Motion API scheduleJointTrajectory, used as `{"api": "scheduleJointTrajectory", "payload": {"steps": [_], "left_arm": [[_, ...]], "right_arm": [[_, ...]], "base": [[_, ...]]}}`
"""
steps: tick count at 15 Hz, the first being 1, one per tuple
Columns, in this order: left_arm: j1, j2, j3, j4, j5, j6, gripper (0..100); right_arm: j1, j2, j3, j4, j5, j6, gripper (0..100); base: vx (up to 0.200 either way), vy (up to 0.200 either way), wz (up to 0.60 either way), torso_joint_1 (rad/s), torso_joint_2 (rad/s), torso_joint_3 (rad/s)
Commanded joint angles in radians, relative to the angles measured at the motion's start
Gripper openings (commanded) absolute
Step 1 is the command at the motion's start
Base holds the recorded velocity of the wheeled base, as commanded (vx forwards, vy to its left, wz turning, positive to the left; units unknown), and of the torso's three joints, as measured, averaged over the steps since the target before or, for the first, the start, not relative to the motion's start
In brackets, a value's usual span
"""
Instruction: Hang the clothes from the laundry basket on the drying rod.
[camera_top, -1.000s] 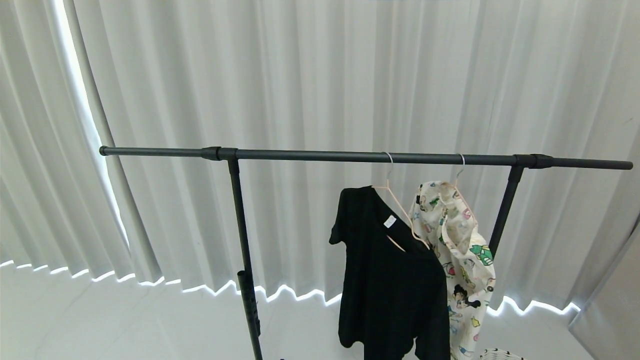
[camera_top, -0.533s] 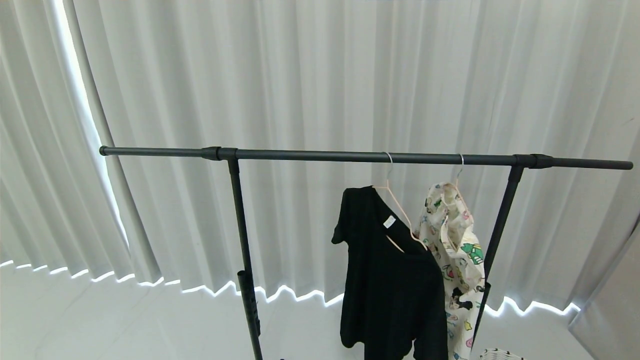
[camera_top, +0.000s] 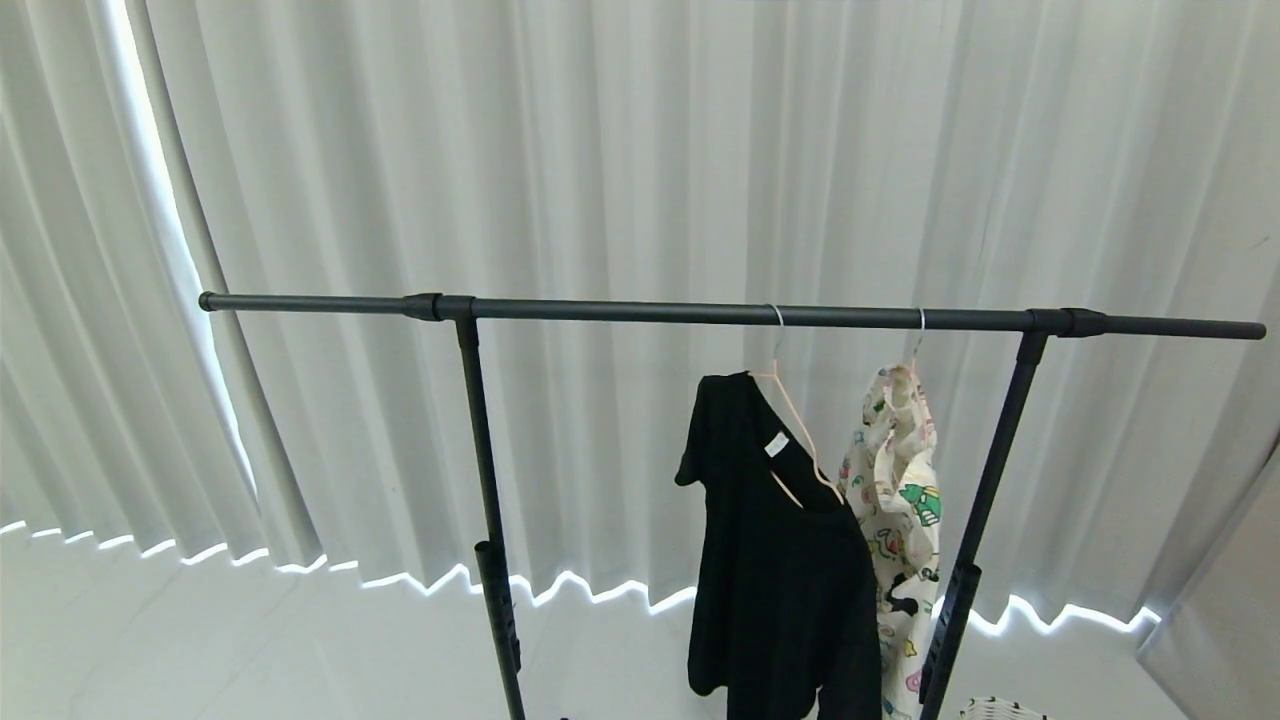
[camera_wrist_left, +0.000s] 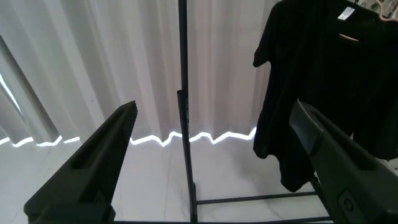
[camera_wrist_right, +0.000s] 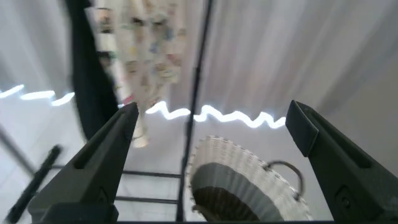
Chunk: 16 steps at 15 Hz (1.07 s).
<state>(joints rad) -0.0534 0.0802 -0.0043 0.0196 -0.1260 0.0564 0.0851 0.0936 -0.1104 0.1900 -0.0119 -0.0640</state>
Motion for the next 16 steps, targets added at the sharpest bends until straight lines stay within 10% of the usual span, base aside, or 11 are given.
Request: {"api": "scheduleJointTrajectory", "payload": {"steps": [1, 5, 10, 16], "left_arm": [[0.0, 0.001, 0.0, 0.0, 0.0, 0.0, 100], [0.021, -0.004, 0.0, 0.002, 0.0, 0.0, 100], [0.086, -0.016, 0.0, 0.0, -0.001, 0.022, 100], [0.052, -0.077, 0.0, 0.0, 0.0, 0.022, 100]], "right_arm": [[0.002, 0.006, 0.008, -0.012, 0.009, -0.005, 100], [-0.199, 0.031, 0.018, -0.032, 0.007, -0.011, 100], [-0.196, 0.003, 0.104, -0.215, 0.221, -0.01, 100], [-0.074, -0.005, 0.104, -0.213, 0.225, 0.033, 100]], "base": [[0.0, 0.0, 0.0, 0.0, 0.0, 0.0], [0.0, 0.0, 0.0, 0.0, 0.0, 0.0], [0.0, 0.0, 0.0, 0.0, 0.0, 0.0], [0.0, 0.0, 0.0, 0.0, 0.0, 0.0]]}}
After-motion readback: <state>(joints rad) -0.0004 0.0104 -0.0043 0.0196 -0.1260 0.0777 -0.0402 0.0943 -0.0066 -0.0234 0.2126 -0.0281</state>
